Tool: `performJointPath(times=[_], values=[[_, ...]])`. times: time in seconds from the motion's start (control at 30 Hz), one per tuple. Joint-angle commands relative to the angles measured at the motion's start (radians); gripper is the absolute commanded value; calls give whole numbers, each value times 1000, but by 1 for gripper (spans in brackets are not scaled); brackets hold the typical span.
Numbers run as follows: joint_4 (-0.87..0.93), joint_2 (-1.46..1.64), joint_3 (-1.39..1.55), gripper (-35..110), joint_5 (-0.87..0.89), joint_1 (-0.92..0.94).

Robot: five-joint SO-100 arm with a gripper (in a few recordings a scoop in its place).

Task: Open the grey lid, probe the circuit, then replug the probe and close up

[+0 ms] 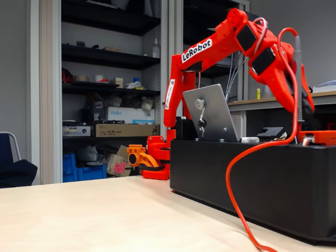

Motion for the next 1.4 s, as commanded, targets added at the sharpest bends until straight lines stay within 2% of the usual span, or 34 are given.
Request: performJointPath(times=[0.0, 0.27, 0.67, 1.37], values=[[2, 3, -51, 16, 28, -6], [-23, -25, -54, 0, 69, -8], [-12, -18, -54, 0, 12, -6], [242, -20, -273, 0, -61, 21]])
